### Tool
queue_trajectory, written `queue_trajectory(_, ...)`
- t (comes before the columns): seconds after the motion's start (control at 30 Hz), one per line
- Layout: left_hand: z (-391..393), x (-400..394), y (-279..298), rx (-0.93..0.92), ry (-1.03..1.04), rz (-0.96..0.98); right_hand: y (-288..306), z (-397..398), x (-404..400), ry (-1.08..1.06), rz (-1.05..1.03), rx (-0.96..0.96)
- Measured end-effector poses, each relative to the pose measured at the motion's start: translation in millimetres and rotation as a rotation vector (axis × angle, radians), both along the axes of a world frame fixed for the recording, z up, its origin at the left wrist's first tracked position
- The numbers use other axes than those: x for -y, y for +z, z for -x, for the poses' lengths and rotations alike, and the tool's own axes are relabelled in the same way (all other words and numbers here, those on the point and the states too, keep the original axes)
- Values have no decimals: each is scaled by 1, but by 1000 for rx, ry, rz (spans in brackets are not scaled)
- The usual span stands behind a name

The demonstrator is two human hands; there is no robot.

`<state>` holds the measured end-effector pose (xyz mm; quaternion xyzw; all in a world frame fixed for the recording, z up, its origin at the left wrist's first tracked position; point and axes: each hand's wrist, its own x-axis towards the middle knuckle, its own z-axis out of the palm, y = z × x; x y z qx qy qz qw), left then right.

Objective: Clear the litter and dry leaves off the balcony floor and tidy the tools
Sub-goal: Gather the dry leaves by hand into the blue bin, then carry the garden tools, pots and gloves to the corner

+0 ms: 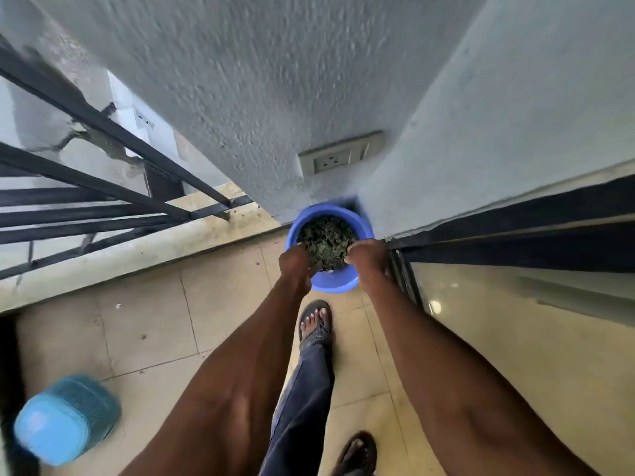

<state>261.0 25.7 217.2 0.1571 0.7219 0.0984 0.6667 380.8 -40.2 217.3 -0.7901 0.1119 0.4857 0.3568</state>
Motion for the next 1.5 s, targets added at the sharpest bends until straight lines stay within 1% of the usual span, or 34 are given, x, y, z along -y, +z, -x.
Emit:
queue_trajectory(0.07, 3, 2, 25, 25, -26, -9, 24, 5, 2, -18, -65, -93)
queue_trajectory(0.13, 6, 7, 54, 4, -154, -40, 55, 12, 2, 40, -119, -214)
queue_trajectory(0.17, 9, 10, 68, -10, -228, -61, 68, 16, 3, 117, -114, -223)
queue_trajectory(0.2, 13, 15, 87, -23, -284, -76, 81, 20, 7, 217, -93, -177)
queue_trajectory(0.27, 20, 25, 119, -28, -431, -118, 105, 30, 16, 389, -27, -14)
queue_trajectory(0.3, 26, 33, 137, -32, -506, -149, 128, 36, 23, 462, -16, 56)
queue_trajectory(0.37, 40, 52, 179, -83, -585, -201, 166, 51, 39, 609, -35, 175)
queue_trajectory(0.5, 70, 107, 248, -222, -758, -337, 243, 88, 80, 880, -49, 273)
queue_trajectory(0.57, 90, 146, 287, -257, -756, -405, 278, 110, 111, 1026, -49, 314)
queue_trajectory(0.63, 112, 185, 317, -295, -720, -461, 302, 130, 142, 1136, -52, 362)
queue_trajectory(0.73, 155, 249, 352, -334, -638, -466, 335, 166, 195, 1344, -74, 441)
queue_trajectory(0.83, 202, 313, 369, -375, -510, -426, 359, 207, 243, 1509, -62, 456)
queue_trajectory(0.9, 234, 356, 377, -417, -435, -412, 367, 239, 272, 1635, -90, 457)
queue_trajectory(1.03, 293, 435, 374, -507, -312, -356, 376, 301, 317, 1921, -155, 446)
queue_trajectory(1.2, 355, 528, 371, -540, -122, -246, 385, 375, 367, 2218, -228, 474)
queue_trajectory(1.27, 377, 557, 370, -575, -67, -224, 389, 400, 387, 2290, -259, 480)
queue_trajectory(1.3, 400, 590, 367, -599, -6, -205, 391, 430, 411, 2365, -298, 483)
queue_trajectory(1.4, 418, 615, 374, -595, 55, -197, 390, 456, 425, 2395, -358, 539)
queue_trajectory(1.5, 472, 692, 375, -624, 145, -161, 383, 527, 490, 2544, -457, 531)
